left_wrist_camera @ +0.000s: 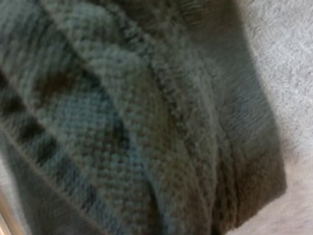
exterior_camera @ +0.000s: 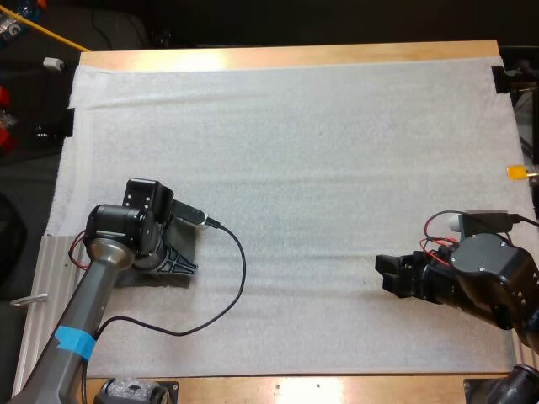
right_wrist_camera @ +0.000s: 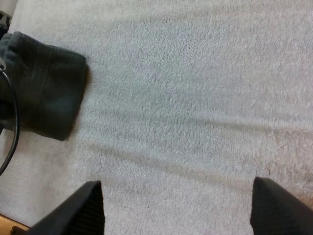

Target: Pick towel from pile, fold and stack

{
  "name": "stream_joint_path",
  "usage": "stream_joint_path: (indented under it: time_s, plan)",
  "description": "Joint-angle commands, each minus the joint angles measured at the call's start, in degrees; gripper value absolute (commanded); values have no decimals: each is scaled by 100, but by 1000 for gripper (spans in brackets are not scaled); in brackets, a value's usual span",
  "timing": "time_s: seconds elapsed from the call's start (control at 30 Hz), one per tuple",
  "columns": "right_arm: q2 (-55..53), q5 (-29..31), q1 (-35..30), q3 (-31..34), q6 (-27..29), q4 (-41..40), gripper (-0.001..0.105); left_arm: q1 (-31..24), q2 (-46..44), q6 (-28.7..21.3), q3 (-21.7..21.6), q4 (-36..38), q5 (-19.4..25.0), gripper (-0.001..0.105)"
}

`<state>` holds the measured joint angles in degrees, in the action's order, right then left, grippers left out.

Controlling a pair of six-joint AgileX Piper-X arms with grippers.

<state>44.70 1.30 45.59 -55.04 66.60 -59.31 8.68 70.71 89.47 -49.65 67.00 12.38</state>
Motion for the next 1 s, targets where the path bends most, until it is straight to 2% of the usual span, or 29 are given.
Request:
stream_joint_path:
  time_s: [0.0,0.13,0.23,0.43,0.63,0.83,0.93,0.97]
  plan:
    - [-21,-32,-6,-34,17,-16,62,-4,-64,-2,-54,91,298,0]
    - [-21,-85,-6,-34,44,-16,62,-138,-149,20,-53,93,414,0]
    - [-21,-130,-6,-34,63,-16,62,-437,-231,63,-53,55,404,0]
    - [-21,-130,-6,-34,68,-16,62,-980,-261,62,-53,-159,-18,0]
    - [-21,-183,-6,-34,68,-16,62,-1137,-261,62,-53,-208,53,0]
    - [-21,-477,-6,-34,68,-16,62,-1136,-261,32,-53,-206,190,1]
    - [-21,-506,-6,-34,68,-16,62,-1136,-261,32,-53,-206,208,14]
    - [-21,-506,-6,-34,68,-16,62,-1136,-261,32,-53,-206,208,23]
